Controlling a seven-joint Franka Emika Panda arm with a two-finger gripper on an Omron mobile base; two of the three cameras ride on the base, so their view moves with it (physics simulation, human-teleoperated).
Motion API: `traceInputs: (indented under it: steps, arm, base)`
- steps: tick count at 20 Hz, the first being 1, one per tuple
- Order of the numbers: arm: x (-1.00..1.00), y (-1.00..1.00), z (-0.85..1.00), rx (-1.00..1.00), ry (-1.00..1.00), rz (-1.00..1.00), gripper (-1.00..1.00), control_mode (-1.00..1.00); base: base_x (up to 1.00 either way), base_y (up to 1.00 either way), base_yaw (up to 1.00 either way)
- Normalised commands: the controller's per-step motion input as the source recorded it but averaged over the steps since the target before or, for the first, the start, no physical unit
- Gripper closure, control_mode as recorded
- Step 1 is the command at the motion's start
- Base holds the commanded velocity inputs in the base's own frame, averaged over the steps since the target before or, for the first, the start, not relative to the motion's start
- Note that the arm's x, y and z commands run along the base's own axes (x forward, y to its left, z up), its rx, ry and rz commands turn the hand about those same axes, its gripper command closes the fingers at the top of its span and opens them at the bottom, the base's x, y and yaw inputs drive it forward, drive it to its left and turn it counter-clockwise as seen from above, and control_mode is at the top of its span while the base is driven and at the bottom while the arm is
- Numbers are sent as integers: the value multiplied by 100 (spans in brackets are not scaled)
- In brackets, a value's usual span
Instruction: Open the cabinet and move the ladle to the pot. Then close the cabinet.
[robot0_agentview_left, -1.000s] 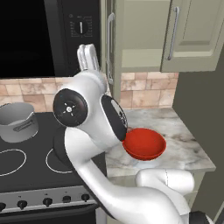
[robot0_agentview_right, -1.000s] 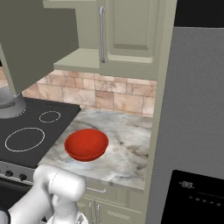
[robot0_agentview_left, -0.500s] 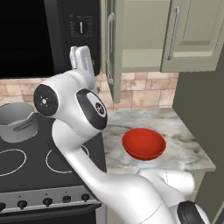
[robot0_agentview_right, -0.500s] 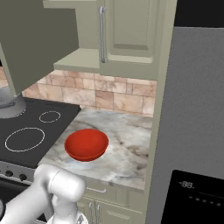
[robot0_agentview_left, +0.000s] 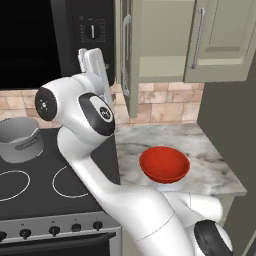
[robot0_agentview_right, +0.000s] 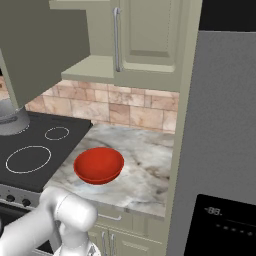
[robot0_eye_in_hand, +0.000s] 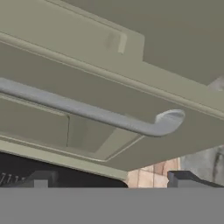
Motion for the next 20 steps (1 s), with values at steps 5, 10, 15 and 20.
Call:
traceInputs:
  steps: [5,10,15,20]
  arm:
    - [36,-17,0,0,-3,-5,-100,-100]
    - [30,-17,-3,0,-4,-4,-100,-100]
    - [5,-30,0,0,-9,-4,-100,-100]
    - [0,-54,0,0,-5,-2,-100,-100]
  base:
    - [0,0,0]
    - [0,0,0]
    - [0,0,0]
    - [0,0,0]
